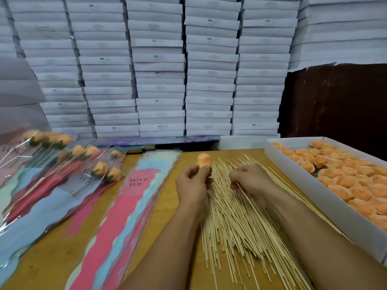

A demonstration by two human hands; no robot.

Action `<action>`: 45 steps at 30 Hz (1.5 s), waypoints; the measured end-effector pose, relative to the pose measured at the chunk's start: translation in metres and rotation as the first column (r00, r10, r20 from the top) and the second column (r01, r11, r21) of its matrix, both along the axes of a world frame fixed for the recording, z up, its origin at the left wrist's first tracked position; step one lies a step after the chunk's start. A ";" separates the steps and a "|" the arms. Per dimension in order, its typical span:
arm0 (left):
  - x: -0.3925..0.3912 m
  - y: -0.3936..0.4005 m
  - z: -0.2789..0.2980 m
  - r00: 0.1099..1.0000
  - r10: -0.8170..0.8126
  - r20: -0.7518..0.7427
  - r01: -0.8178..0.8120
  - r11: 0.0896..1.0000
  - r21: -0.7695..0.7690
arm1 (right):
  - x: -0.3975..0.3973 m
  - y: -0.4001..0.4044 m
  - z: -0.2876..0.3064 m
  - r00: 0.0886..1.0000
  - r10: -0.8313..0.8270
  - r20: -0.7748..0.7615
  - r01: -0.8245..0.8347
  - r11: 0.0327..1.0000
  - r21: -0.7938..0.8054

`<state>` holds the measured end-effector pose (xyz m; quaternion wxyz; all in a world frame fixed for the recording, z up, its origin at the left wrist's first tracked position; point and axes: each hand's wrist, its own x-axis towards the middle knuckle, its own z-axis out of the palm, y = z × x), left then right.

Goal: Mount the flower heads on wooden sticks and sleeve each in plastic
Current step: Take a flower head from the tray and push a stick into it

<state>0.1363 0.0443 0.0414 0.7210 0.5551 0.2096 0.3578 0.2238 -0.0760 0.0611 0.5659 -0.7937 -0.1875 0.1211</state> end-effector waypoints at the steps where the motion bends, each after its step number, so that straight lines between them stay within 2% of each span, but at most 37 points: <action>1: 0.000 0.000 0.001 1.000 -0.011 0.012 0.012 0.999 -0.041 | -0.004 0.000 0.002 0.997 0.051 -0.064 -0.047 0.996 0.075; 4: -0.001 0.003 0.004 0.993 -0.080 0.081 0.097 0.970 -0.223 | -0.013 0.004 0.003 0.988 0.120 -0.100 -0.105 0.985 0.140; 8: -0.004 0.007 0.011 0.952 -0.176 0.249 0.277 0.844 -0.460 | -0.025 0.015 -0.001 0.994 0.102 0.051 -0.109 0.981 0.162; 11: -0.006 0.011 0.015 0.922 -0.176 0.345 0.349 0.764 -0.542 | -0.036 0.020 -0.004 0.989 0.114 0.093 -0.130 0.972 0.194; 14: -0.006 0.014 0.017 0.911 -0.154 0.382 0.365 0.731 -0.576 | -0.048 0.021 0.000 0.992 0.102 0.071 -0.116 0.962 0.246; 18: -0.005 0.017 0.018 0.908 -0.126 0.401 0.369 0.694 -0.618 | -0.062 0.023 0.006 0.981 0.187 0.048 -0.193 0.923 0.333; 24: -0.005 0.018 0.019 0.892 -0.082 0.445 0.380 0.671 -0.637 | -0.074 0.024 0.003 0.922 0.311 0.231 -0.360 0.909 0.210; 27: -0.004 0.019 0.020 0.887 -0.063 0.456 0.376 0.673 -0.637 | -0.075 0.023 0.003 0.902 0.336 0.270 -0.379 0.917 0.126; 45: -0.002 0.021 0.015 0.872 -0.045 0.488 0.392 0.662 -0.639 | -0.077 0.021 0.006 0.899 0.382 0.217 -0.415 0.899 0.139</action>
